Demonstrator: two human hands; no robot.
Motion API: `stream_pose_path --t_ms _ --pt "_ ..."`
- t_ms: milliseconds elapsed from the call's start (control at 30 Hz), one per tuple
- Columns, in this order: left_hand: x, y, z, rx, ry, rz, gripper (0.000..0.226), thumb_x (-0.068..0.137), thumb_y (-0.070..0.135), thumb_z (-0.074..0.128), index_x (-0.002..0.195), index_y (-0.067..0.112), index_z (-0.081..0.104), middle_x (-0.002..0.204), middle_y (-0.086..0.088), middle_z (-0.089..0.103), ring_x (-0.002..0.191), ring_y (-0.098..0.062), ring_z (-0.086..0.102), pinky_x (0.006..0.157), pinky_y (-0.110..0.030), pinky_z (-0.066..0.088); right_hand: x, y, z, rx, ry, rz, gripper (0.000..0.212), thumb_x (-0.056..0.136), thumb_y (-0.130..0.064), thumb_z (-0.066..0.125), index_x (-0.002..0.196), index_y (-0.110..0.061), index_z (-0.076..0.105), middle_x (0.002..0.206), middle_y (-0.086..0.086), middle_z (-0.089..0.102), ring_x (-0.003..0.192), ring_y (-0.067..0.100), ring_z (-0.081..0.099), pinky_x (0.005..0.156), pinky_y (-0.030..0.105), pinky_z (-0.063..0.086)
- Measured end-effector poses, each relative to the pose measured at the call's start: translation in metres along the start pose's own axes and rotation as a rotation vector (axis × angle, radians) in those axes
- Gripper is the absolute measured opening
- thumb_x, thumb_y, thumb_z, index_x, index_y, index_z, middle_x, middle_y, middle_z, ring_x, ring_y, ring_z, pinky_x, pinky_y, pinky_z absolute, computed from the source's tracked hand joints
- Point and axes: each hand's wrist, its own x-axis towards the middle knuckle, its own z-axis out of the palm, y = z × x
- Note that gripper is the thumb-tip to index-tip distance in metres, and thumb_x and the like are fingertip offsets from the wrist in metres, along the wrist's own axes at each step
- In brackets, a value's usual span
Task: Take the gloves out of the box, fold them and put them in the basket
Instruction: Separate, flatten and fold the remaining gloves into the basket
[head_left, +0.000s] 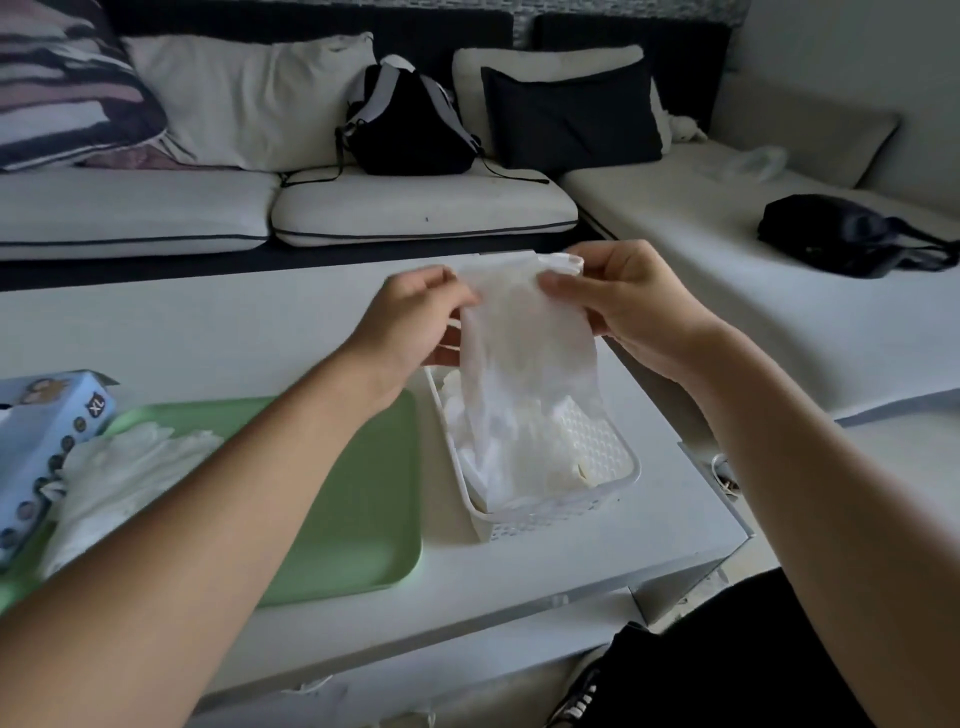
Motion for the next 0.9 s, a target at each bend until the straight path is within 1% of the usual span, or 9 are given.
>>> stream_pose_path --t_ms 133,300,367,433,533,633,700,800,900 --pt "0.015 0.018 -0.003 0.064 0.009 -0.057 0.016 0.091 0.014 0.057 0.075 0.017 0.058 0.071 -0.002 0.061 0.059 -0.021 0.058 0.058 -0.026 0.051 0.017 0.0 0.003 0.027 0.082 0.036 0.029 0.091 -0.016 0.073 0.101 0.01 0.066 0.089 0.017 0.064 0.079 0.025 0.063 0.069 0.035 0.056" --pt "0.037 0.015 -0.003 0.089 0.043 -0.105 0.007 0.088 0.016 0.058 0.082 0.014 0.057 0.081 -0.007 0.058 0.069 -0.024 0.059 0.07 -0.031 0.054 0.042 0.006 0.003 -0.01 0.13 0.036 0.023 0.09 -0.014 0.074 0.095 0.007 0.07 0.085 0.015 0.07 0.076 0.02 0.068 0.075 0.036 0.058" --pt "0.046 0.023 -0.005 0.079 0.097 -0.031 0.004 0.087 0.017 0.061 0.086 0.014 0.06 0.082 -0.008 0.057 0.074 -0.023 0.059 0.073 -0.034 0.052 0.051 0.0 0.002 -0.016 0.187 -0.044 0.031 0.089 -0.018 0.075 0.096 0.011 0.067 0.093 0.026 0.071 0.083 0.03 0.071 0.082 0.047 0.06" --pt "0.051 0.032 -0.008 0.081 0.126 0.056 0.008 0.082 0.02 0.063 0.082 0.012 0.064 0.082 -0.009 0.06 0.077 -0.022 0.061 0.076 -0.038 0.053 0.056 -0.005 -0.001 -0.035 0.224 -0.107 0.051 0.085 -0.031 0.078 0.098 0.016 0.061 0.102 0.036 0.065 0.089 0.041 0.068 0.087 0.063 0.053" --pt "0.05 0.033 -0.008 0.121 0.12 0.144 0.028 0.077 0.025 0.066 0.087 -0.001 0.064 0.082 -0.012 0.064 0.077 -0.024 0.061 0.077 -0.043 0.053 0.056 0.003 -0.009 -0.066 0.209 -0.138 0.056 0.082 -0.037 0.079 0.097 0.014 0.063 0.103 0.037 0.065 0.095 0.048 0.067 0.089 0.067 0.05" --pt "0.039 0.005 -0.003 0.21 0.067 0.158 0.02 0.08 0.022 0.07 0.082 0.002 0.064 0.073 -0.005 0.061 0.068 -0.019 0.053 0.068 -0.035 0.043 0.036 0.027 -0.013 -0.142 0.119 -0.056 0.053 0.081 -0.038 0.081 0.099 0.01 0.068 0.102 0.035 0.067 0.094 0.043 0.07 0.093 0.058 0.054" --pt "0.026 -0.022 0.0 0.313 0.006 0.146 0.02 0.077 0.026 0.072 0.081 0.007 0.068 0.069 0.004 0.063 0.065 -0.015 0.053 0.067 -0.029 0.044 0.02 0.043 -0.017 -0.293 0.0 0.049 0.05 0.076 -0.043 0.083 0.095 0.002 0.072 0.096 0.03 0.07 0.081 0.028 0.069 0.092 0.051 0.056" --pt "0.004 -0.058 0.004 0.464 -0.163 0.128 0.01 0.082 0.02 0.077 0.083 0.011 0.073 0.075 0.002 0.071 0.068 -0.006 0.057 0.072 -0.024 0.047 -0.005 0.058 -0.021 -0.54 -0.286 0.2 0.016 0.079 -0.029 0.084 0.089 -0.018 0.079 0.085 -0.002 0.076 0.081 0.011 0.07 0.086 0.031 0.054" --pt "-0.017 -0.075 0.009 0.629 -0.329 0.119 0.009 0.086 0.01 0.075 0.082 0.018 0.072 0.078 0.013 0.07 0.067 0.008 0.058 0.073 -0.014 0.046 -0.021 0.062 -0.019 -0.639 -0.464 0.269 0.011 0.081 -0.026 0.084 0.091 -0.026 0.08 0.09 -0.009 0.077 0.09 0.008 0.072 0.093 0.03 0.055"
